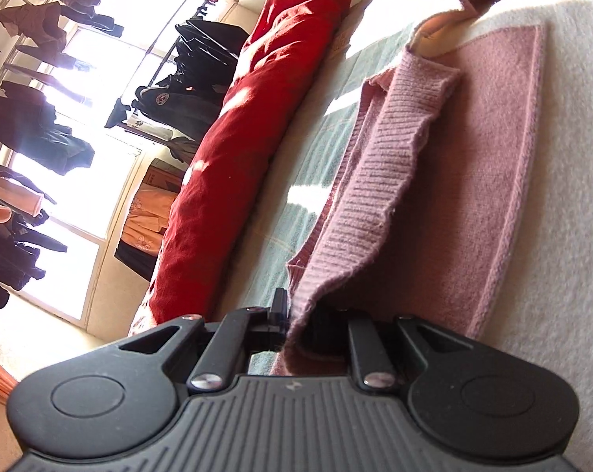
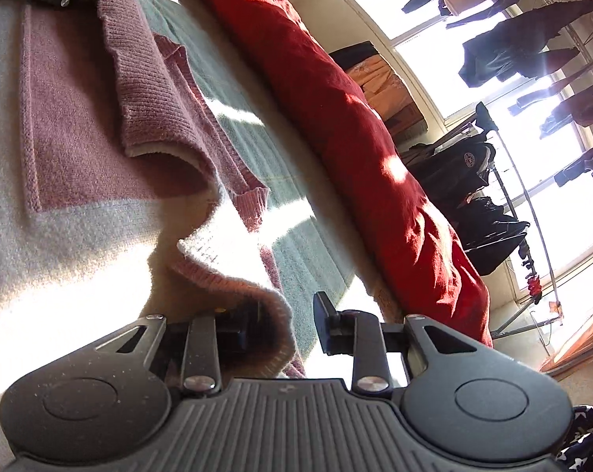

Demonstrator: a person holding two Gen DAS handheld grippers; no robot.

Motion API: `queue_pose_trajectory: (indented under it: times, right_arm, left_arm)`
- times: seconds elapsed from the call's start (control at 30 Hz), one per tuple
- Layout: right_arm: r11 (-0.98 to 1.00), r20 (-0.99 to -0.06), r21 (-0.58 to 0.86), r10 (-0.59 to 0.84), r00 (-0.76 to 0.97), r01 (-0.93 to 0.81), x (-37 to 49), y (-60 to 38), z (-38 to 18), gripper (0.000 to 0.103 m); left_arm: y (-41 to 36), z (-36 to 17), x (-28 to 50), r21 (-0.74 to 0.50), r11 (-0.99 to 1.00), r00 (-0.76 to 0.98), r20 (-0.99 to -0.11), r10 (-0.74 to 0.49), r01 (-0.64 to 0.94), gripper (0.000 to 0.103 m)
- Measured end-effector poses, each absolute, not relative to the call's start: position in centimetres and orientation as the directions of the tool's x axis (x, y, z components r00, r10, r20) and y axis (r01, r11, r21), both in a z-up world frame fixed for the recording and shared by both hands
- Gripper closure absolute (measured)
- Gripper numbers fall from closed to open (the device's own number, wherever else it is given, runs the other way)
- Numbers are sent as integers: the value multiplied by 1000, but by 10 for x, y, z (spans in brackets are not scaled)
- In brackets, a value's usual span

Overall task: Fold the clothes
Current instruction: 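Carry the hem with both grippers over the body toward the collar, then lay the hem down on the collar and open both grippers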

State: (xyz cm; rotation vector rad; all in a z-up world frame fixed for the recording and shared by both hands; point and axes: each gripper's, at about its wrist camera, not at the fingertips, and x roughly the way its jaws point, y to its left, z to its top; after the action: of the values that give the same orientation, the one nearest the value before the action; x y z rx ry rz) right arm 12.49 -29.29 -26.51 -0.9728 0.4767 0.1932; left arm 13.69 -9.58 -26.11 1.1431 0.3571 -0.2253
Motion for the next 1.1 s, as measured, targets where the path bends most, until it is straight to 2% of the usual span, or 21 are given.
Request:
queue_pose_trajectory:
  times: [0.07,0.1,0.13,0.2,0.3,0.53,0.67,0.87,0.93,1.1]
  right_arm:
    - [586,-497,-709,-22,867,-392,120,-298,-255,52]
    - [600,-510,-690,-6,860,-405,118,-300,-251,43]
    - [610,-520,-674,9,854,-416,115,-303,-246,39]
    - [624,-536,-647,36,843,-438,109,-308,-235,36]
    - [651,-545,-624,34,838,-432,120,-314,-233,33]
    - [711,-561,-576,14,828,-403,153,-328,-230,32]
    - [768,-587,-502,36,809,-398,167,-339,-230,32]
    - [814,-589,-433,70,805,-387,168,-356,-210,32]
    - [817,-580,-435,68,811,-379,167,-359,-203,25]
    - [802,-604,-451,49,796,-392,167,-362,-195,24]
  left_arm:
    - [-94,-252,131,838,404,918,-395,-12,366,83]
    - [-93,-248,129,835,406,917,-398,-22,372,75]
    - [-92,-244,126,833,411,918,-395,-28,371,66]
    - [-90,-238,124,824,424,918,-394,-47,375,61]
    - [-91,-232,140,814,453,920,-391,-35,364,61]
    - [-93,-227,187,765,540,911,-413,-6,350,61]
    - [-92,-227,207,733,592,904,-427,15,336,61]
    - [-74,-208,198,732,607,913,-407,26,309,61]
    - [-66,-200,193,741,600,915,-403,37,302,61]
    - [-42,-174,182,701,651,906,-421,48,291,61]
